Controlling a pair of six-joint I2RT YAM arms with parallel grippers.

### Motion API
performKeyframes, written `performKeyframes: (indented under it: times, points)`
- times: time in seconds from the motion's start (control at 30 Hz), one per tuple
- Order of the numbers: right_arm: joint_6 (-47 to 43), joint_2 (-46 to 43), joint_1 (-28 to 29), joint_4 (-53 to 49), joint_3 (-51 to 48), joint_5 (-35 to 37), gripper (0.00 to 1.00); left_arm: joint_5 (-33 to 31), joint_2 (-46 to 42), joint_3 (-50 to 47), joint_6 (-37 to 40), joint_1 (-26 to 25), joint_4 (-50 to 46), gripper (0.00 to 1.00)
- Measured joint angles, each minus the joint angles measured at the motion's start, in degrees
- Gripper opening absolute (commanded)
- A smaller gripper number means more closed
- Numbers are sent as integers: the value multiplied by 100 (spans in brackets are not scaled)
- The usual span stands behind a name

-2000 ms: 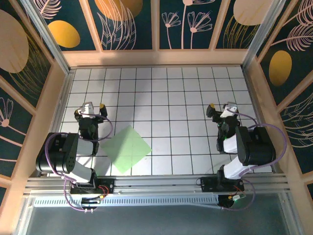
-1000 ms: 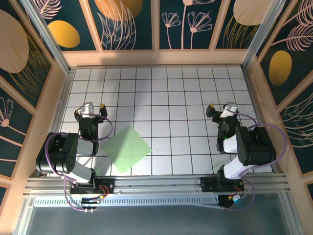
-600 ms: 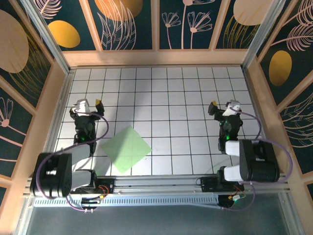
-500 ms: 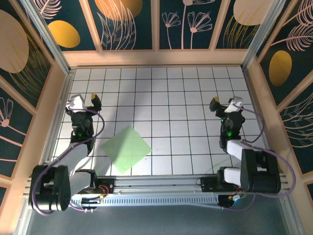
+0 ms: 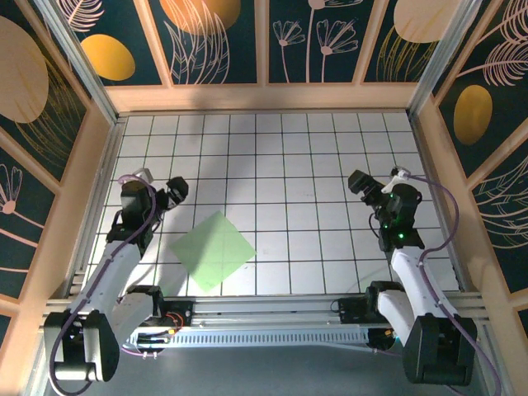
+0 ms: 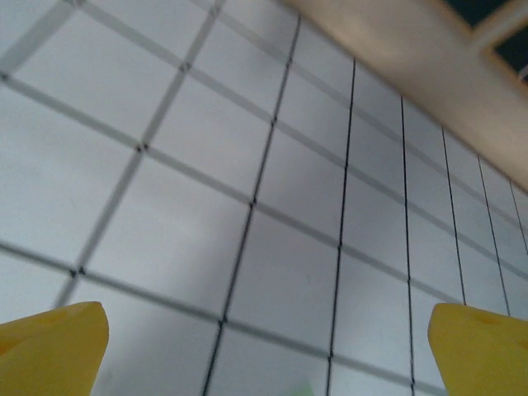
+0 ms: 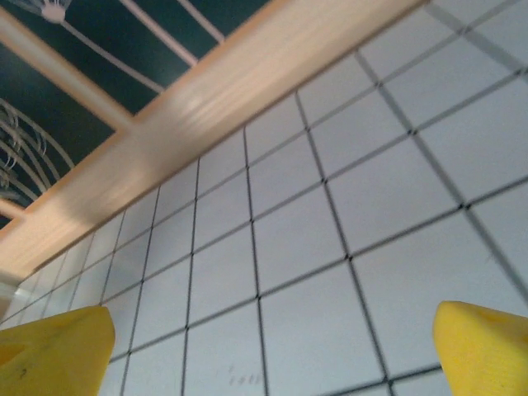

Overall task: Fold a paper plane with a square sheet of paper (fold left side to right side)
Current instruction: Move the square sheet of paper to the center of the table.

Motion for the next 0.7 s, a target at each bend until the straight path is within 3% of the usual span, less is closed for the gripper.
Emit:
performKeyframes:
  times: [0.2,0.37,0.7]
  points:
    - [234,535,780,-662,179,-352,97,820,601,-22,-507,-922,-352,99]
    - [232,1102,1460,-901,638,-199,97,1143,940,-87,-881,-1300,-245,99]
    - [321,1534,1801,-914,796,267,96,1521,1626,-466,-1200,-1744,232,99]
